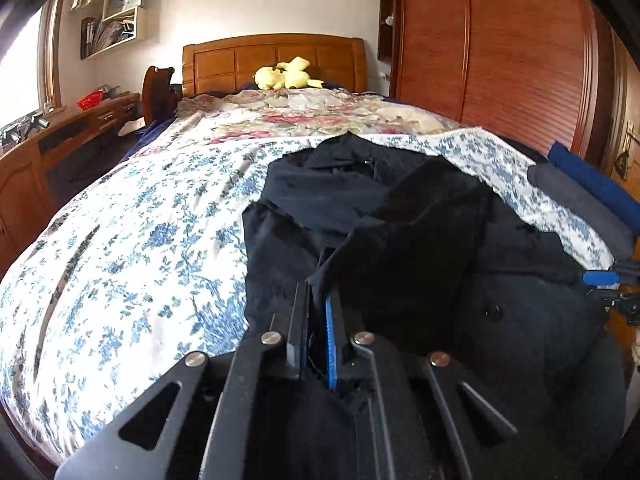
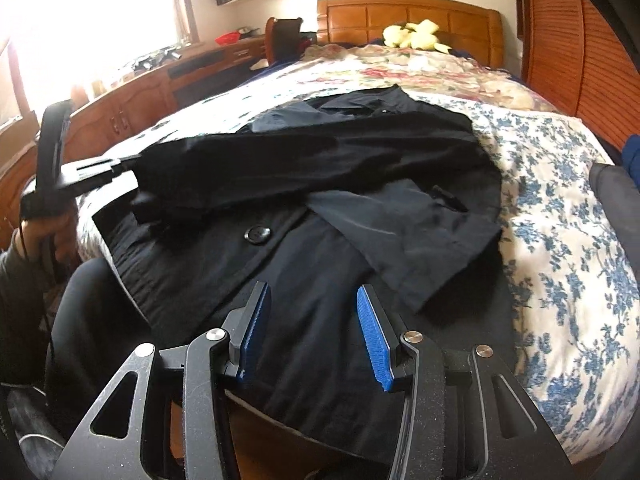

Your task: Fold large clothes

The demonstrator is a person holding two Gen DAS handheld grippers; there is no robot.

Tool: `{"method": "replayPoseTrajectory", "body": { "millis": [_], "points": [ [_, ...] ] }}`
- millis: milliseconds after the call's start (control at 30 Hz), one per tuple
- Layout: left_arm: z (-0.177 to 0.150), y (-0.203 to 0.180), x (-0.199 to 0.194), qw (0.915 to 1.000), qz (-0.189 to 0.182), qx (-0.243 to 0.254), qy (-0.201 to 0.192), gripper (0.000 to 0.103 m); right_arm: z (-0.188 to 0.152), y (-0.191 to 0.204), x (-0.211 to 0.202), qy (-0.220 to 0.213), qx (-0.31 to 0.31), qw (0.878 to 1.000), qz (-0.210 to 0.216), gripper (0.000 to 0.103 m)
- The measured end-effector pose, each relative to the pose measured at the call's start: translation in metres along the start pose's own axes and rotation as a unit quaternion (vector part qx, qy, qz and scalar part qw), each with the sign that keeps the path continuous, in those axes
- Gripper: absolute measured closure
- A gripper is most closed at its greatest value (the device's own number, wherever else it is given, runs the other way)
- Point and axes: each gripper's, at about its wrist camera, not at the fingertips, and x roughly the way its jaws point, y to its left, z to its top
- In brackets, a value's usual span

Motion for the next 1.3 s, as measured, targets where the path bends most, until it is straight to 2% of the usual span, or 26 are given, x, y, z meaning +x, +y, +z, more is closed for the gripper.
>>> {"method": "replayPoseTrajectory", "body": {
  "millis": [133, 233, 367, 433, 500, 800, 900, 1033, 1300],
  "points": [
    [0.003, 0.007, -0.003, 1.0, 0.003, -0.002, 0.003, 0.095, 0.0, -0.014, -0.005, -0.01, 0.019, 1.0, -0.006, 0.058],
    [-0.001, 0.011, -0.012, 1.0, 0.009, -0.001, 0.0, 0.086, 0.0, -0.024, -0.008, -0.019, 0.034, 0.999, -0.011, 0.058],
    [-0.013, 0.018, -0.027, 1.0, 0.003, -0.002, -0.001, 0.066, -0.003, -0.036, -0.009, -0.021, 0.049, 0.998, -0.024, 0.058],
    [-0.022, 0.021, -0.033, 1.0, 0.003, 0.0, 0.001, 0.061, -0.005, -0.042, -0.01, -0.021, 0.055, 0.998, -0.031, 0.058],
    [-0.03, 0.024, -0.038, 1.0, 0.005, 0.001, 0.002, 0.048, -0.008, -0.05, -0.011, -0.018, 0.064, 0.997, -0.04, 0.058],
    [-0.065, 0.041, -0.028, 0.9985, 0.026, -0.014, 0.046, 0.047, -0.025, -0.07, -0.016, -0.001, 0.079, 0.994, -0.07, 0.058],
    [-0.072, 0.047, -0.027, 0.9979, 0.027, -0.026, 0.053, 0.047, -0.03, -0.076, -0.013, 0.011, 0.085, 0.993, -0.078, 0.051],
    [-0.076, 0.053, -0.024, 0.9972, 0.033, -0.03, 0.06, 0.047, -0.035, -0.083, -0.009, 0.026, 0.09, 0.992, -0.084, 0.046],
    [-0.089, 0.06, -0.015, 0.9958, 0.035, -0.036, 0.077, 0.047, -0.042, -0.092, -0.004, 0.052, 0.09, 0.99, -0.1, 0.045]
  ]
}}
